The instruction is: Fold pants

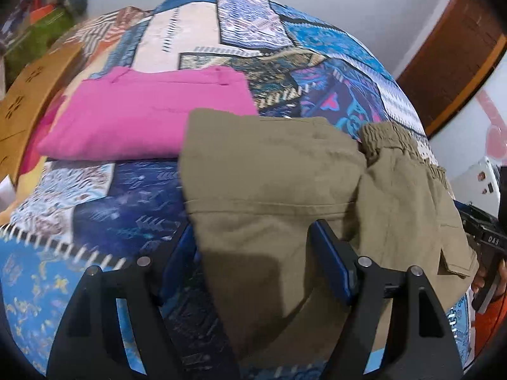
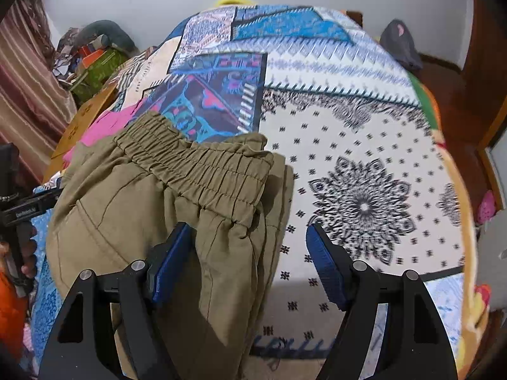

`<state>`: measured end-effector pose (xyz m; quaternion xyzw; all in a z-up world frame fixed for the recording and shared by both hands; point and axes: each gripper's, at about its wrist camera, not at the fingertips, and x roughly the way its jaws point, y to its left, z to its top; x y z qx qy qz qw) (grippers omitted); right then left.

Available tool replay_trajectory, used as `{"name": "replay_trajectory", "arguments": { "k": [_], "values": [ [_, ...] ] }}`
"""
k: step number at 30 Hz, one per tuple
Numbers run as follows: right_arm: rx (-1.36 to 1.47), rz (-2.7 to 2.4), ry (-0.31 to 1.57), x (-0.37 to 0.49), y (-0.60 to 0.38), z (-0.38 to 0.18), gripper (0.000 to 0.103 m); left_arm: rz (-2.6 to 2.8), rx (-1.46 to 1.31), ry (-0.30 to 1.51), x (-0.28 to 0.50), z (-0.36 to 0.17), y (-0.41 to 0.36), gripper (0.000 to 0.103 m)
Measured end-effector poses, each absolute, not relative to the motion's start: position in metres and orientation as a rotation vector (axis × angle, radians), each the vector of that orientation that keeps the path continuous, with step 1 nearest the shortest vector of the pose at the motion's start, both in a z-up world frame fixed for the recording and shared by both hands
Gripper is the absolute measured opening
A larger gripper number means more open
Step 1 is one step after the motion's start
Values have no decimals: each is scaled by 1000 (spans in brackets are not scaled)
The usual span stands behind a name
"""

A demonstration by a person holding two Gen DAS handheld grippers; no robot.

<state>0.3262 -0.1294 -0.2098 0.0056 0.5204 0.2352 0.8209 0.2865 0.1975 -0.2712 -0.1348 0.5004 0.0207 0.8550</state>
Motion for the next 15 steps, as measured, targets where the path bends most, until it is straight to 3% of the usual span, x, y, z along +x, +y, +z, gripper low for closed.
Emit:
{"name": "replay_trajectory", "arguments": {
  "k": [7,15],
  "values": [
    [67,548,1148,339,-133,-225,71,3,-399,1078,305,-285,210,74],
    [73,577,1150,344,-127,-225,54,-40,-422,1070,313,-285,210,51]
  ]
}}
